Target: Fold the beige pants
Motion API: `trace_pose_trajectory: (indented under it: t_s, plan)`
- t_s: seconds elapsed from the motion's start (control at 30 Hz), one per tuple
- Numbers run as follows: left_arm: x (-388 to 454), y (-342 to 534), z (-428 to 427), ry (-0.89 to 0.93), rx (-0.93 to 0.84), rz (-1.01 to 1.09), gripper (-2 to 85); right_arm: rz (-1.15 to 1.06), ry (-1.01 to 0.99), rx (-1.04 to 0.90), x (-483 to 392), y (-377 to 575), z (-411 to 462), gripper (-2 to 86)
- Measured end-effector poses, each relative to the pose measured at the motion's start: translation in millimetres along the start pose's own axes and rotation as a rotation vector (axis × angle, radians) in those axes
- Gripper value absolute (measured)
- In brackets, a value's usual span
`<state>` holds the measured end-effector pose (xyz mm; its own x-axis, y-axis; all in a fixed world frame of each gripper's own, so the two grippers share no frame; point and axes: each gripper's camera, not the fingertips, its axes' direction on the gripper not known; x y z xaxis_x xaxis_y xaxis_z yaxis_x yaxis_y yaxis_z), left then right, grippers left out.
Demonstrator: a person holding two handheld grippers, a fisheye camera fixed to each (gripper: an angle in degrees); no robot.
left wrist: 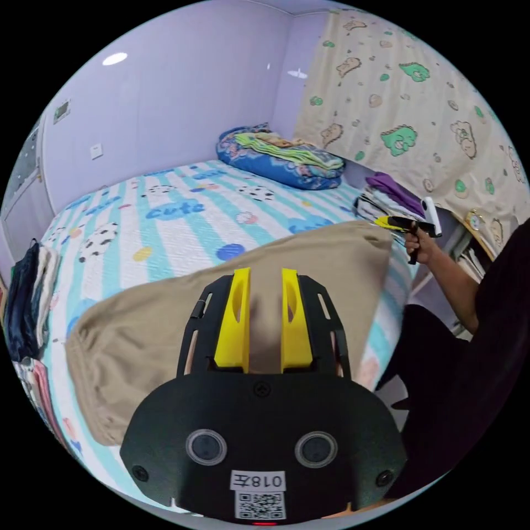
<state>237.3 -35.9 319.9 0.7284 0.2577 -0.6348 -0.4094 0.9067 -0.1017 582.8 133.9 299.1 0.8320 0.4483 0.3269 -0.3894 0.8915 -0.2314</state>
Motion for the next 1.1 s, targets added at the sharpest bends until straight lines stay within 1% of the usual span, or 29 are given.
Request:
trace_pose_trajectory:
  t_s: [0.03, 0.07, 0.1, 0.13, 0.2, 0.23, 0.3, 0.37, 0.47, 0.6, 0.63, 0.67, 0.73, 0.83, 0.9, 0.93, 1.0, 1.03, 1.1]
  plan:
    - [21.5, 6.5, 11.0, 0.044, 0.002, -0.005, 8.7, 0.054, 0.014, 0.023, 15.7, 7.6, -13.9, 13.5]
    - [40.9, 10.3, 23.4, 0.083, 0.003, -0.009, 8.7, 0.152, 0.019, 0.058, 44.8, 20.5, -36.0, 13.8]
    - [49.7, 11.6, 29.7, 0.096, 0.005, -0.014, 8.8, 0.242, -0.007, 0.093, 71.2, 31.1, -51.0, 14.2]
    - [65.0, 12.7, 42.6, 0.132, 0.017, -0.032, 8.8, 0.28, -0.031, 0.109, 83.3, 35.5, -55.7, 14.4]
    - [84.5, 10.7, 61.6, 0.175, 0.025, -0.043, 8.9, 0.397, -0.148, 0.135, 121.3, 46.7, -57.3, 15.6]
    - [94.7, 9.6, 74.8, 0.162, 0.018, -0.044, 8.8, 0.416, -0.165, 0.129, 127.8, 47.9, -54.2, 15.8]
    - [101.7, 9.2, 94.9, 0.166, -0.007, -0.057, 8.8, 0.458, -0.259, 0.105, 144.9, 49.1, -36.1, 16.1]
    - [104.6, 9.5, 115.3, 0.157, -0.031, -0.078, 8.7, 0.475, -0.286, 0.11, 151.2, 48.0, -26.3, 15.8]
    - [110.7, 6.8, 135.2, 0.134, -0.041, -0.091, 8.8, 0.482, -0.263, 0.126, 153.3, 42.7, -19.3, 14.0]
    - [124.9, 2.0, 160.8, 0.141, -0.044, -0.085, 8.8, 0.479, -0.264, 0.085, 148.7, 28.4, -2.6, 13.4]
    - [129.2, 1.1, 171.2, 0.142, -0.047, -0.091, 8.8, 0.477, -0.261, 0.077, 147.3, 26.9, -0.5, 12.2]
    - [132.9, 1.4, 184.1, 0.15, -0.062, -0.101, 8.8, 0.485, -0.238, 0.05, 143.0, 24.9, 3.6, 9.6]
    - [138.7, 5.5, 206.3, 0.154, -0.105, -0.114, 8.8, 0.499, -0.195, 0.055, 131.4, 24.4, 3.5, 4.6]
    - [144.8, 22.5, 239.2, 0.119, -0.197, -0.147, 8.8, 0.436, -0.17, 0.115, 92.9, 20.7, -5.6, 3.1]
    - [144.0, 35.6, 249.0, 0.129, -0.203, -0.174, 8.6, 0.303, -0.152, 0.143, 41.1, 8.6, -12.5, 2.6]
    - [141.5, 42.7, 248.9, 0.152, -0.186, -0.197, 8.6, 0.26, -0.147, 0.145, 24.8, 4.6, -13.6, 2.6]
    - [135.8, 53.6, 236.0, 0.193, -0.112, -0.224, 8.7, 0.051, -0.126, 0.14, -54.3, -10.8, -13.0, 2.5]
    - [129.8, 63.2, 217.9, 0.211, -0.036, -0.245, 8.8, -0.008, -0.121, 0.133, -76.8, -13.5, -11.1, 2.5]
    - [116.2, 83.1, 182.4, 0.217, 0.071, -0.279, 9.0, -0.258, -0.095, 0.088, -173.9, -14.4, 4.9, 2.6]
